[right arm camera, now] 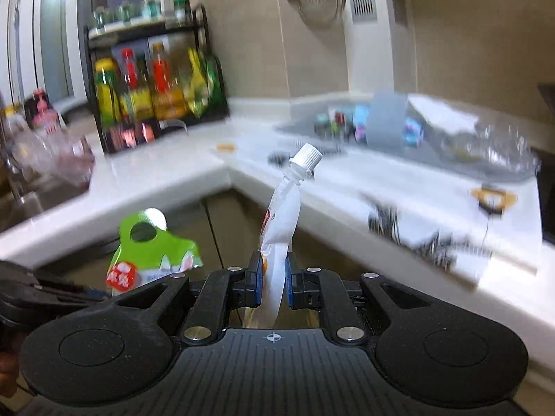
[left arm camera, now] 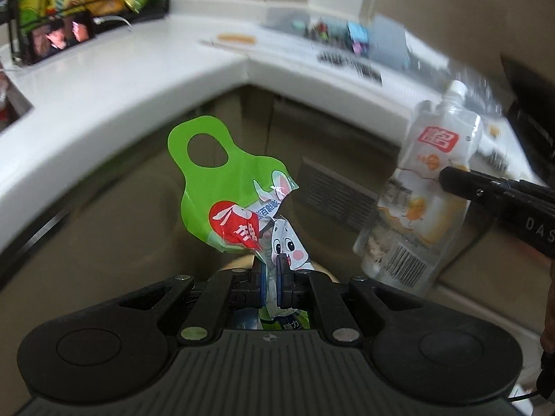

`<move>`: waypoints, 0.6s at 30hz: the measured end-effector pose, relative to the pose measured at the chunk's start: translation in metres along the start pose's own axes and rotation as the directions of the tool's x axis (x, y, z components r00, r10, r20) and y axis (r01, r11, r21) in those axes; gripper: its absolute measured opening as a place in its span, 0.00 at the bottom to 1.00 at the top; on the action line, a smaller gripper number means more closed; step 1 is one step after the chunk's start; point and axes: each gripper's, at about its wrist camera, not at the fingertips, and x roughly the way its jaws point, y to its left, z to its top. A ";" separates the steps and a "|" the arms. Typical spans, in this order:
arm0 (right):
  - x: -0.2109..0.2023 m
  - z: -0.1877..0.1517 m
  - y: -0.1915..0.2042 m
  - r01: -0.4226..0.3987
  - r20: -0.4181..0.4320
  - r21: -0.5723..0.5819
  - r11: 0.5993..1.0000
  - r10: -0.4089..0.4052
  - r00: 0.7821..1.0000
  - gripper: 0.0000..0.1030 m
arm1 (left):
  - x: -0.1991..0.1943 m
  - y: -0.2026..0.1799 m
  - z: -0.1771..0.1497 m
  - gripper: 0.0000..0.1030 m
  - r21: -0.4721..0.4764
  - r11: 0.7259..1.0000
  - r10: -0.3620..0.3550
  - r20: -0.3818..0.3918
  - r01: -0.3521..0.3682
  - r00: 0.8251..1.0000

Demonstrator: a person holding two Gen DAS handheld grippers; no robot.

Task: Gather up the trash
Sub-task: 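Carry both pouches down over the trash bin below the counter, then open the left tool dropping the green pouch while the right tool drops the drink pouch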

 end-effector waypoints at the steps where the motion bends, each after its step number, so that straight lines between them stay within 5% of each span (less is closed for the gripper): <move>1: 0.003 -0.005 0.000 0.001 -0.015 -0.006 1.000 -0.001 1.000 0.14 | 0.005 -0.002 -0.004 0.05 0.013 1.000 0.001 -0.014 -0.001 1.000; 10: 0.041 -0.046 0.007 -0.011 -0.149 -0.052 0.999 0.003 0.989 0.14 | 0.042 -0.011 -0.028 0.05 0.082 0.997 -0.001 -0.153 0.014 0.988; 18: 0.060 -0.065 0.010 -0.022 -0.226 -0.056 0.998 0.009 0.974 0.14 | 0.058 -0.009 -0.032 0.05 0.103 0.995 0.007 -0.193 0.013 0.981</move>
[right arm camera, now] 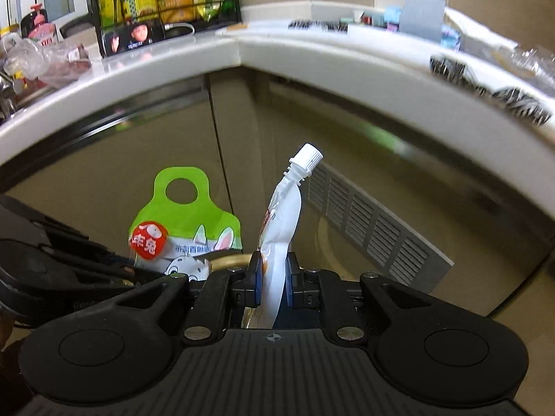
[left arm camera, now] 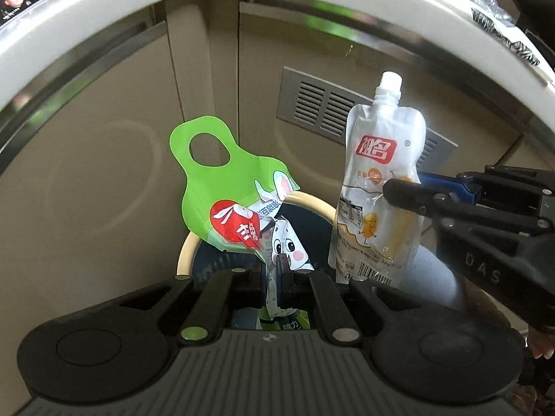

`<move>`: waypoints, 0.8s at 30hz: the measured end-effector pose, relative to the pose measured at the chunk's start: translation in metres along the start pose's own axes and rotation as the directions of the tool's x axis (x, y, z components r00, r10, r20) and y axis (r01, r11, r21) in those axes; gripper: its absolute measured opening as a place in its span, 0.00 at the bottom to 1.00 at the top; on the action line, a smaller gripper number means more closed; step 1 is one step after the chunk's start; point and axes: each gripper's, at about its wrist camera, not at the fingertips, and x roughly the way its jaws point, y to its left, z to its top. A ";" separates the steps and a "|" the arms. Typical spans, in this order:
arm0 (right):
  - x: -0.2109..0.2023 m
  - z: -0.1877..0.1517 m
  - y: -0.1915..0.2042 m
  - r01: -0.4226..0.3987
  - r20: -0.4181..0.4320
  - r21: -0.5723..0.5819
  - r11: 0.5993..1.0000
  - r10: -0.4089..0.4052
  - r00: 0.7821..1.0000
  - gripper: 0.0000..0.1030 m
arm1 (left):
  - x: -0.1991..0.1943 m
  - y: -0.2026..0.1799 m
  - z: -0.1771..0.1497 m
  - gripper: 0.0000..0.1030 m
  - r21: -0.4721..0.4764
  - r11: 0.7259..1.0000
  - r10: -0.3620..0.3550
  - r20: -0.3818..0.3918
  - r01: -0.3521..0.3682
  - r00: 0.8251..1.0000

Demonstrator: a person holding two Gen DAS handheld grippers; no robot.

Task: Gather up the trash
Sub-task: 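Open the left tool dropping the green pouch while the right tool drops the drink pouch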

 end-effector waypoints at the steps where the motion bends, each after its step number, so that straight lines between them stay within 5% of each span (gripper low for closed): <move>1: 0.001 -0.001 0.000 0.002 -0.004 -0.002 1.000 -0.002 1.000 0.14 | 0.002 0.000 0.001 0.05 0.006 1.000 0.003 -0.005 -0.003 1.000; 17: 0.023 -0.002 -0.001 0.032 -0.059 -0.005 0.999 -0.033 0.998 0.14 | 0.027 -0.013 0.021 0.09 0.032 0.999 0.015 -0.044 -0.013 0.999; 19: 0.027 0.000 -0.002 0.030 -0.066 0.001 1.000 -0.030 0.997 0.15 | 0.026 -0.011 0.019 0.17 0.043 0.999 0.014 -0.029 -0.013 0.999; 23: 0.032 -0.001 -0.003 0.024 -0.089 0.015 1.000 -0.022 0.996 0.24 | 0.019 -0.009 0.019 0.88 0.047 0.998 0.045 -0.008 -0.044 0.999; 24: 0.031 -0.001 -0.003 0.039 -0.085 0.014 0.999 -0.038 0.996 0.26 | 0.015 -0.008 0.019 0.90 0.041 0.998 0.056 0.020 -0.057 0.998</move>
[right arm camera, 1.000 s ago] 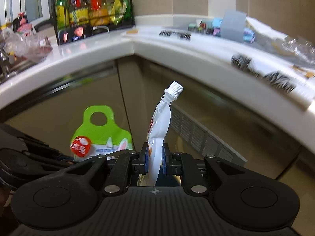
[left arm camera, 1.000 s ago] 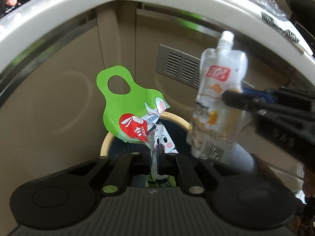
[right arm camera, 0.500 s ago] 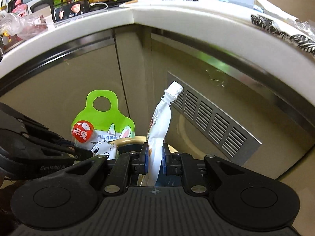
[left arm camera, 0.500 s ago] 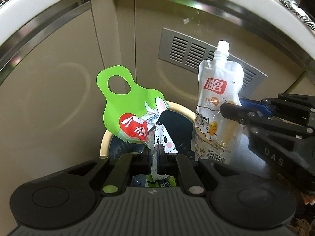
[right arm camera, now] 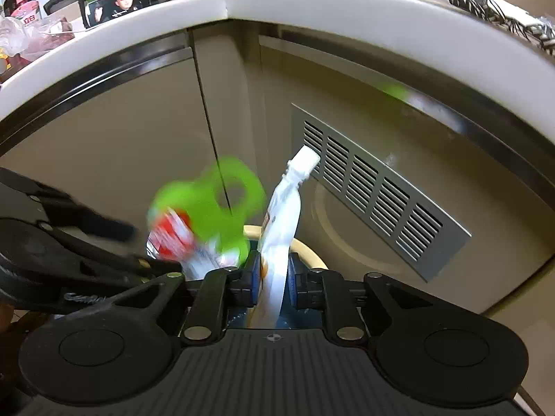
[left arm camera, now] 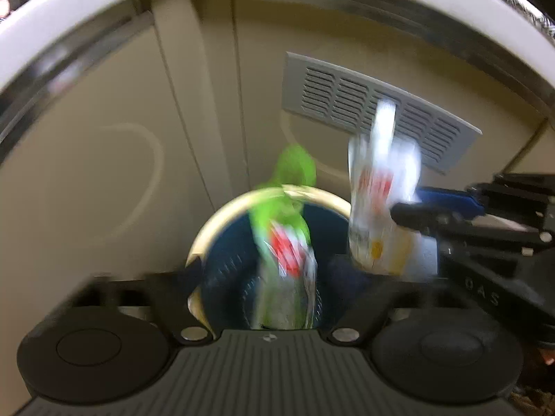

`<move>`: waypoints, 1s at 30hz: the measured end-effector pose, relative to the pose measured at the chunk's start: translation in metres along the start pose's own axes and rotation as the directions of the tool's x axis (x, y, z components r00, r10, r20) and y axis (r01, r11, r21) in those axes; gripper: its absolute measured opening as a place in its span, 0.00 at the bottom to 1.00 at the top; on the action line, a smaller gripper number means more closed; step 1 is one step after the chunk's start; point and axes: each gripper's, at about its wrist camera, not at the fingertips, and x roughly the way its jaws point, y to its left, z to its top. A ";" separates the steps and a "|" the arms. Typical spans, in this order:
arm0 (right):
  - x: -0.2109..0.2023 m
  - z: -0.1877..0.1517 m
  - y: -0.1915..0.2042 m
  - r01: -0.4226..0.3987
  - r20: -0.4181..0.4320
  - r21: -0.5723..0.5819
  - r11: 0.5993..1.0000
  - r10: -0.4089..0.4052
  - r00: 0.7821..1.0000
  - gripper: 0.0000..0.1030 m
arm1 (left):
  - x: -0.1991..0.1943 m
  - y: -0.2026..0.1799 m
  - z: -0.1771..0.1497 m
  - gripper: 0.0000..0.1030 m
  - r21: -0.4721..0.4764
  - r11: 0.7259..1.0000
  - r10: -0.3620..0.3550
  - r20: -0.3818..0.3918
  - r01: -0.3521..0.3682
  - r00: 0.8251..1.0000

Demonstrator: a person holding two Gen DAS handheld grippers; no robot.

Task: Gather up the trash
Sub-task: 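Open the left tool dropping the green pouch while the right tool drops the drink pouch, then raise both tools back over the mat toward the remaining trash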

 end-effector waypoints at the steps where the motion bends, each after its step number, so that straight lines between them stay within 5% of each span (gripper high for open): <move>1: -0.001 0.000 0.000 0.011 0.006 0.004 1.000 -0.012 1.000 0.39 | -0.004 0.002 0.000 0.90 -0.002 1.000 0.009 0.019 -0.008 1.000; 5: -0.011 0.004 -0.011 0.018 0.035 0.039 0.999 -0.019 0.999 0.66 | -0.023 0.009 0.004 1.00 0.001 1.000 0.019 0.052 -0.019 0.998; 10: -0.035 0.016 -0.021 -0.036 0.087 0.051 0.998 0.031 0.996 0.79 | -0.062 0.016 0.014 1.00 0.012 1.000 -0.006 0.141 0.004 0.990; 14: -0.078 0.036 -0.023 -0.108 0.170 -0.011 0.994 0.108 0.979 0.90 | -0.106 0.027 0.036 1.00 -0.039 0.998 -0.043 0.249 0.054 0.967; 18: -0.136 0.065 -0.019 -0.162 0.356 -0.090 0.983 0.184 0.916 0.99 | -0.154 0.038 0.069 1.00 -0.084 0.992 -0.060 0.384 0.099 0.921; 23: -0.163 0.112 -0.034 0.019 0.557 -0.097 0.995 0.039 0.830 1.00 | -0.180 0.032 0.139 1.00 -0.092 0.989 -0.052 0.506 0.113 0.861; 25: -0.146 0.137 -0.053 0.083 0.553 -0.028 0.996 -0.054 0.831 1.00 | -0.180 0.028 0.173 1.00 -0.082 0.993 -0.032 0.534 0.090 0.845; 27: -0.115 0.165 -0.080 0.120 0.489 0.059 0.991 -0.133 0.862 1.00 | -0.168 0.020 0.206 1.00 -0.056 0.997 -0.016 0.547 0.056 0.837; 30: -0.065 0.199 -0.115 0.198 0.377 0.152 0.968 -0.242 0.894 1.00 | -0.133 0.007 0.263 1.00 -0.030 1.000 0.009 0.529 0.008 0.849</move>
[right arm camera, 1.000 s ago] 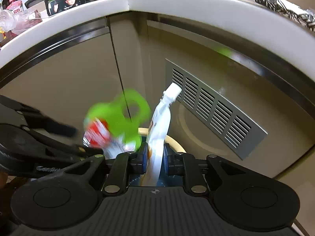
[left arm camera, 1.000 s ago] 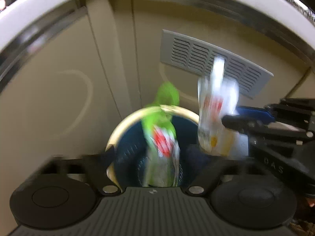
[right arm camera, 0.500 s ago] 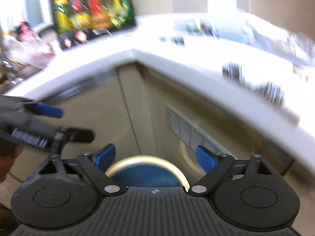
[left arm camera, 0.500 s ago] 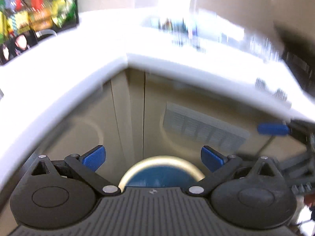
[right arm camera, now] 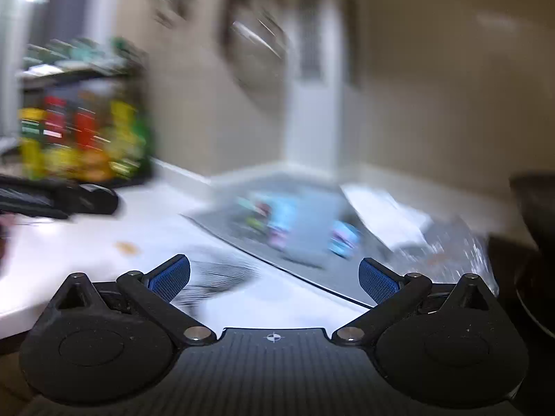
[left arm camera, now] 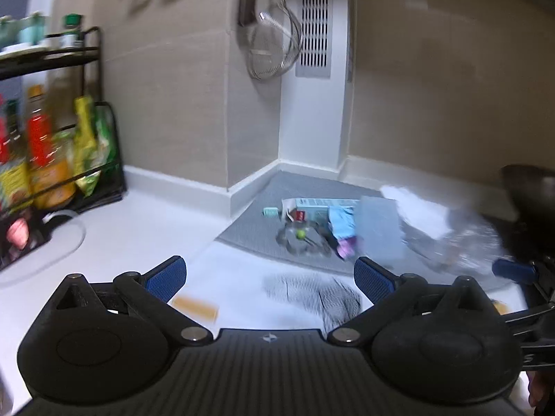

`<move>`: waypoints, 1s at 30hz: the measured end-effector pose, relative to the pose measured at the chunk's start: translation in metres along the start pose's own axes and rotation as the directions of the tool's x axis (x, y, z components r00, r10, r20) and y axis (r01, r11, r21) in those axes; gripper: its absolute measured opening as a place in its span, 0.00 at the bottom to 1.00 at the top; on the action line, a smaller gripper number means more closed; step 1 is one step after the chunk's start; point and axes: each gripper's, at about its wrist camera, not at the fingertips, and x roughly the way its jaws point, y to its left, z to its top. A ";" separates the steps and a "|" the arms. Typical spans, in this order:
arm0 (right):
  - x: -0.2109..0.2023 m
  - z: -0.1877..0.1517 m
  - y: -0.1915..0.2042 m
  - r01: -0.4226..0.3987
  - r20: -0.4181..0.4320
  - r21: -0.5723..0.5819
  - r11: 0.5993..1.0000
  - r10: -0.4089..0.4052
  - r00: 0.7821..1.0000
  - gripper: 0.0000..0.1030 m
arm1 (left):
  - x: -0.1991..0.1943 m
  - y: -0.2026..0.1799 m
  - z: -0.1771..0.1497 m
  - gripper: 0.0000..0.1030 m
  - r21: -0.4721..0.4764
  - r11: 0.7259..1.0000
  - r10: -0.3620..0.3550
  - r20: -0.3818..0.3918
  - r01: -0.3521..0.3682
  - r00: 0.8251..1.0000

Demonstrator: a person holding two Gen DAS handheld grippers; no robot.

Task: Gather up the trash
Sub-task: 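Raise both tools back over the mat toward the remaining trash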

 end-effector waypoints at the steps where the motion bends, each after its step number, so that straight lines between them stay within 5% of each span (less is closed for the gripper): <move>1: 0.019 0.001 -0.005 0.041 -0.029 0.000 0.999 -0.041 0.999 1.00 | 0.019 -0.002 0.007 1.00 0.010 1.000 0.004 -0.013 -0.004 1.000; 5: 0.085 0.006 -0.014 0.152 -0.114 0.007 0.988 -0.150 0.982 1.00 | 0.092 0.002 0.020 1.00 -0.011 1.000 -0.008 -0.072 0.008 0.997; 10: 0.125 -0.001 -0.038 0.166 -0.214 0.089 0.982 -0.144 0.966 1.00 | 0.162 0.014 0.016 1.00 -0.085 0.992 -0.111 -0.176 0.098 0.978; 15: 0.165 0.002 -0.053 0.265 -0.261 0.112 0.958 -0.229 0.938 1.00 | 0.208 0.011 0.005 1.00 -0.072 0.994 -0.095 -0.252 0.080 0.963; 17: 0.167 0.001 -0.052 0.267 -0.261 0.111 0.957 -0.231 0.937 1.00 | 0.220 0.012 0.000 1.00 -0.081 0.993 -0.100 -0.278 0.080 0.955; 22: 0.167 0.000 -0.052 0.267 -0.261 0.111 0.957 -0.232 0.937 1.00 | 0.224 -0.001 -0.012 1.00 0.056 0.996 -0.052 -0.227 0.066 0.972; 30: 0.167 0.000 -0.052 0.267 -0.260 0.111 0.957 -0.231 0.937 1.00 | 0.225 0.000 -0.012 1.00 0.054 0.993 -0.091 -0.231 0.107 0.969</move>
